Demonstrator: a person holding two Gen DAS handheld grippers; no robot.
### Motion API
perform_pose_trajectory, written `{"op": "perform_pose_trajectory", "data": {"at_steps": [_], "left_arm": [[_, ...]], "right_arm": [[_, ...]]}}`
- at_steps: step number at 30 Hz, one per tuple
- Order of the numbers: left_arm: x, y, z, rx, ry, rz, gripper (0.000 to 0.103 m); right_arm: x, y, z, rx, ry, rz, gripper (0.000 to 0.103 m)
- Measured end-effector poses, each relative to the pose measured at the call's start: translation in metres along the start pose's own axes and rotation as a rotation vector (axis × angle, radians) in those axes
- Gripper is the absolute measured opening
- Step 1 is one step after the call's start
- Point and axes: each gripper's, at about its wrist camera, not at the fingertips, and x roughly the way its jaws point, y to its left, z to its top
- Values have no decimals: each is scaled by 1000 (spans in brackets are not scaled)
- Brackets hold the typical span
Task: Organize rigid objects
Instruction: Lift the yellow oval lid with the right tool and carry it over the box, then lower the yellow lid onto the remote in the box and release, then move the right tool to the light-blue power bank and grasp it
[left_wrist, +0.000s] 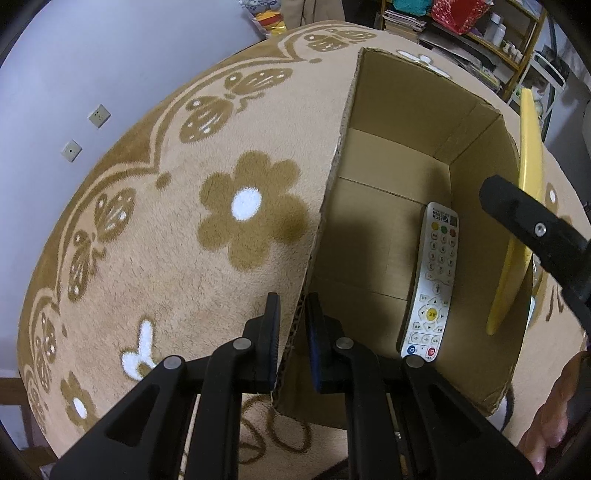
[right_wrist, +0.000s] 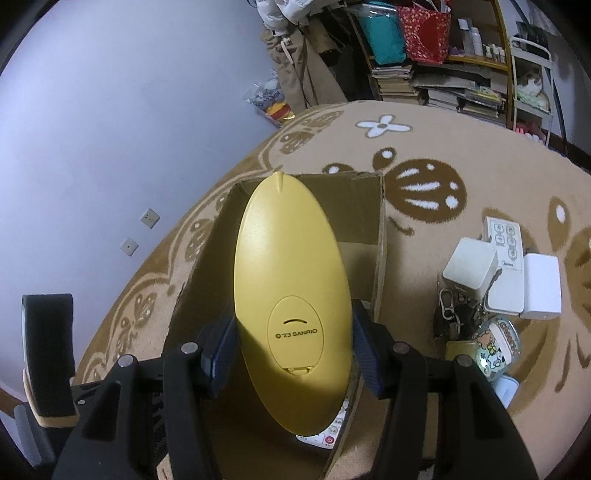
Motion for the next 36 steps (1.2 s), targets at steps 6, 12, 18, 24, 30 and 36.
{"op": "perform_pose_trajectory", "data": {"at_steps": [6,12,18,24,30,36], "left_arm": [[-1,-4,-1,13,-6,16,12],[-2,0,0,-9,0,-8,12],[-4,-3,-3,4,-6,4,11],[-3,-1,-3,3,-1,-5,11],[-4,-6,-3,14,0,24,11],[-5,-10,-4,25,-6,41,11]], "right_arm": [[-6,2,2,-21,0,-25,61],[-20,2,7,-31,-43,-72,78],[-37,-19,6,24,-36,-90,88],[-54,-51,-1,55,-12,-168,88],[-64,-79,-14,93,-12,-273,88],[-59,-107,-35,152,48,-306,88]]}}
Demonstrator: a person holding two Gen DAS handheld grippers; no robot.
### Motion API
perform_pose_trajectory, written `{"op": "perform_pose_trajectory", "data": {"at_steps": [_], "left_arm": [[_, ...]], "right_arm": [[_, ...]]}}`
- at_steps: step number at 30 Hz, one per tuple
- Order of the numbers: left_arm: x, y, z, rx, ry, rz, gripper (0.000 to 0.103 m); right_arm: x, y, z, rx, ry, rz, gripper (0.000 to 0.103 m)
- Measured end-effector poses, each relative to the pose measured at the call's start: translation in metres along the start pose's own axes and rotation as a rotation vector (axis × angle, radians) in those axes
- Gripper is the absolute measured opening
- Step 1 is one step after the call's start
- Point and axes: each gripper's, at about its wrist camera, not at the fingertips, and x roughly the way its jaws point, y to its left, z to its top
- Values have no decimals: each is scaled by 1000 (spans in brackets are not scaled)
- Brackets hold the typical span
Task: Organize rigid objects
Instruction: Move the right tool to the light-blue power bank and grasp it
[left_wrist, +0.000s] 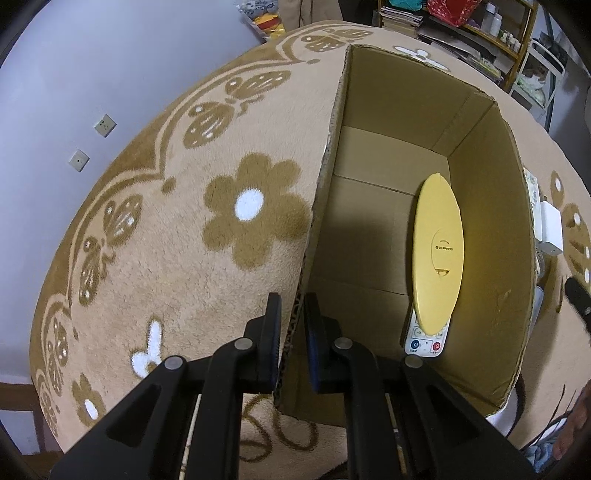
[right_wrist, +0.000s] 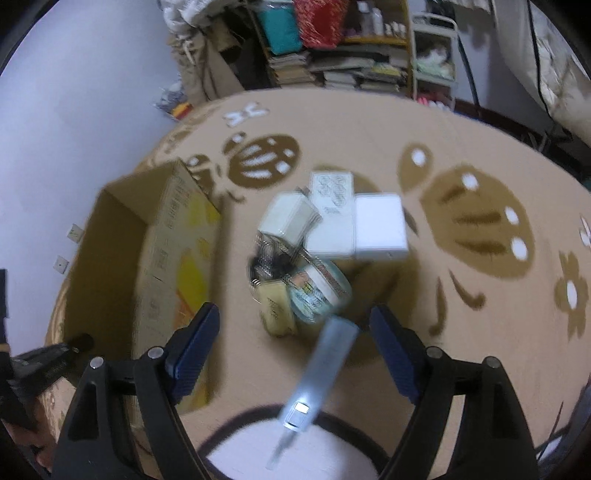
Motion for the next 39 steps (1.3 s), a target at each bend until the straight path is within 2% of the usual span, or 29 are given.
{"op": "perform_pose_trajectory", "data": {"at_steps": [6,9,10,12,16,20,22,25,26,27,29,33,37,39], "left_arm": [[0,2,0,-10,1,-12,11],[-2,-1,-1,2,-6,3,11],[-2,-3,-2,13,-10,12,11],[-2,-4,-2,19,-12,20,11],[-5,-3,-2,9,-18,15,11],[-6,-2,-2,13,-24,17,11],[-6,-1,-3,7,-23,10,11],[-7,-1,-2,3,-26,10,11],[-8,-1,-2,6,-29,15,11],[-8,-2,-2,8,-32,19,11],[-8,-3,-3,12,-35,26,11],[-9,-4,-3,13,-35,29,11],[-9,-3,-3,12,-37,27,11],[-10,-4,-3,14,-40,31,11]], "right_arm": [[23,-11,-16,14,51,-78,88],[40,-13,-21,24,107,-115,88],[43,-13,-22,29,122,-121,87],[50,-12,-25,24,148,-122,77],[62,-9,-31,5,165,-154,73],[72,-15,-34,63,172,-249,71],[73,-17,-36,64,172,-250,70],[71,-15,-37,63,167,-252,62],[70,-12,-38,60,167,-253,55],[70,-8,-39,49,172,-244,44],[71,-1,-40,38,192,-227,34],[73,3,-44,16,187,-235,33],[66,-3,-38,28,166,-173,29],[61,-5,-34,14,136,-200,29]]}}
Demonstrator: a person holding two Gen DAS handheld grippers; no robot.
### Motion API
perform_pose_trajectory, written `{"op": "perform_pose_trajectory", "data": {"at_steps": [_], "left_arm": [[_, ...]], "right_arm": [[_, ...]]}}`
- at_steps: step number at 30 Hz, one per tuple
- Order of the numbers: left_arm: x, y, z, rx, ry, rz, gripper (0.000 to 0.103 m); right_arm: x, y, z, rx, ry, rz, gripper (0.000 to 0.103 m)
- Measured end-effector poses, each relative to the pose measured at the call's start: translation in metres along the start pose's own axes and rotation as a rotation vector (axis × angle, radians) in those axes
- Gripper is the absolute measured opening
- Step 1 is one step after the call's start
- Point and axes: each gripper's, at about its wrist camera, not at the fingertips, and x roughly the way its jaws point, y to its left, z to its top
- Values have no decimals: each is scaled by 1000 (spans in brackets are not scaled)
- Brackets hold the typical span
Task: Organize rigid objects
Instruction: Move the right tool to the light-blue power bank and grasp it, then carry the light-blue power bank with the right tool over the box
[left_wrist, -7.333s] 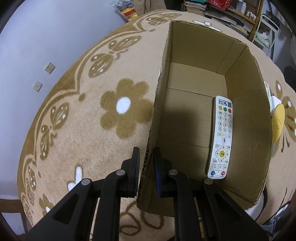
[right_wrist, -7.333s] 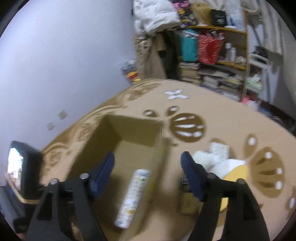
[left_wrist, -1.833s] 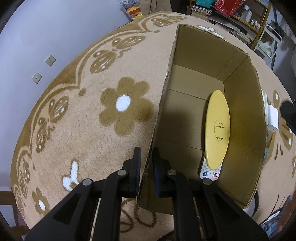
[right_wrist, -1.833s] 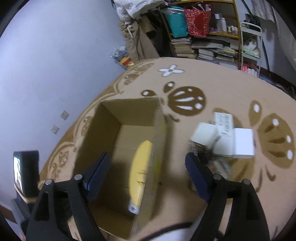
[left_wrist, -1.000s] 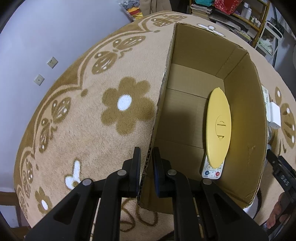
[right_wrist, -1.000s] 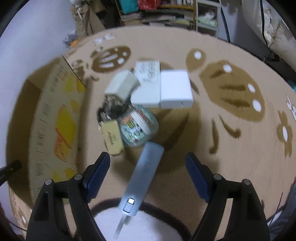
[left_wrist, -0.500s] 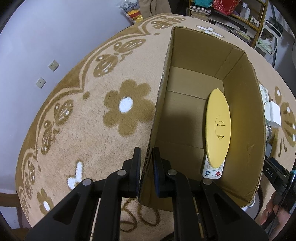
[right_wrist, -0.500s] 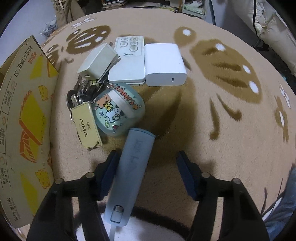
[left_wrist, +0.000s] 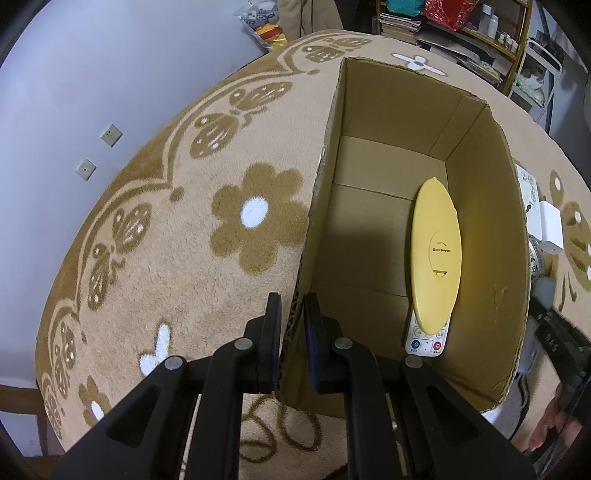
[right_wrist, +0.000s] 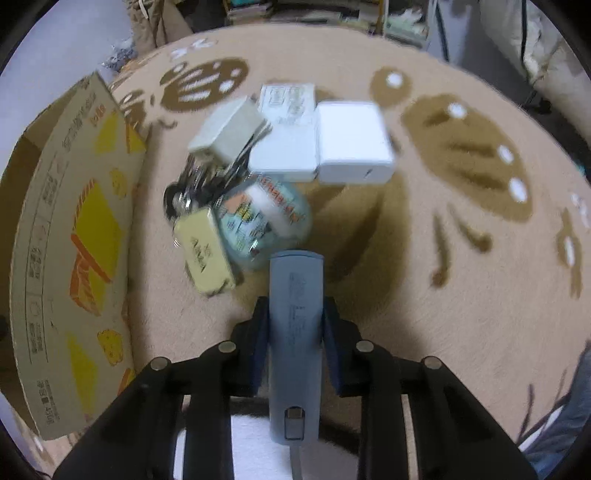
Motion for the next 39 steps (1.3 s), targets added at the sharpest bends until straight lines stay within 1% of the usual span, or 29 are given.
{"op": "perform_pose_trajectory", "data": {"at_steps": [2,4,7,9,11,13,17,19,23,26,31,33,36,39], "left_arm": [[0,0,0,1,0,0,11],[0,0,0,1,1,-2,11],[0,2,0,-3,4,-9,11],[0,3,0,-9,5,-14,11],[-1,3,0,-14,6,-15,11],[-1,3,0,-5,2,-6,11],[-1,0,0,5,1,5,11],[-1,1,0,1,1,0,11],[0,2,1,-2,5,-1,11],[0,2,1,3,4,4,11],[2,3,0,-1,7,1,11],[3,4,1,-5,9,-3,11],[3,5,1,-7,11,-5,11],[3,7,1,-12,12,-16,11]], "right_arm": [[-8,1,3,-16,-39,-21,29],[-15,2,6,-13,-58,-10,29],[-28,1,14,-7,-90,29,29],[-40,5,19,-12,-130,54,29],[-55,5,18,-10,-173,80,29],[-70,10,23,-10,-215,118,29],[-85,28,35,-37,-262,181,29],[-91,33,39,-46,-278,204,29],[-95,45,48,-54,-292,284,29],[-99,56,53,-55,-294,313,29],[-106,77,61,-98,-322,369,29],[-109,83,61,-111,-340,366,29],[-110,88,60,-111,-339,411,29],[-114,94,57,-140,-368,385,29]]}}
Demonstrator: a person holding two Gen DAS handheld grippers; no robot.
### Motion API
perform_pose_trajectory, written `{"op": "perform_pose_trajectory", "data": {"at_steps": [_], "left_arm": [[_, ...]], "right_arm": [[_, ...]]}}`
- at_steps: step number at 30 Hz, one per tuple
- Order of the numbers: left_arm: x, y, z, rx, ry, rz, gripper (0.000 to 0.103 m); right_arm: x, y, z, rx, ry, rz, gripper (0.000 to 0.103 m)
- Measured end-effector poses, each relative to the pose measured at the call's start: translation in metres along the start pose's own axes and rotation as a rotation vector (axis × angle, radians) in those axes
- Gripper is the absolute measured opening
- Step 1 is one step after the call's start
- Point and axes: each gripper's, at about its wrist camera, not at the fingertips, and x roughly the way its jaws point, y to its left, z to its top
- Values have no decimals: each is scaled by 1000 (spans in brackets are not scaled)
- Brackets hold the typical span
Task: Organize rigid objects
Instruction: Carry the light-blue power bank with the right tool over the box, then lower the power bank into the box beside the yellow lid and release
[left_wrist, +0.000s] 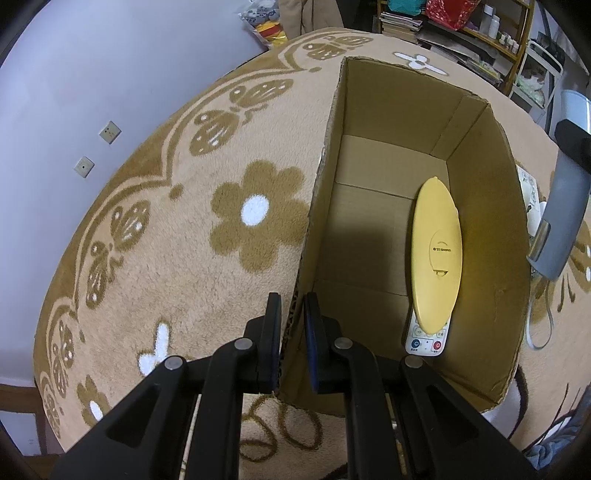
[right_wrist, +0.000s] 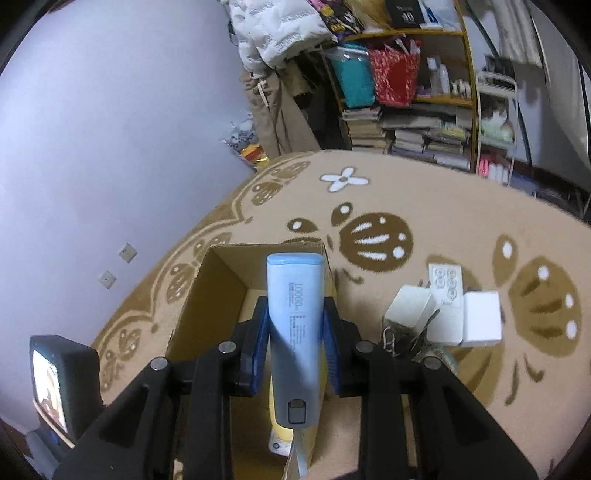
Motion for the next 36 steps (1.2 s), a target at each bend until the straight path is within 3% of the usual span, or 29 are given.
{"op": "perform_pose_trajectory", "data": {"at_steps": [10,22,27,36], "left_arm": [[2,2,0,-8,5,-19,11],[3,2,0,-4,4,-22,11],[4,5,1,-22,11,-40,11],[3,5,2,-13,9,-21,11]], "right_arm": [[-4,16,0,-23,-15,59,29],[48,21,-32,-39,151,75,29],[49,21,-34,-37,154,75,30],[23,19,-19,-108,57,51,32]]}}
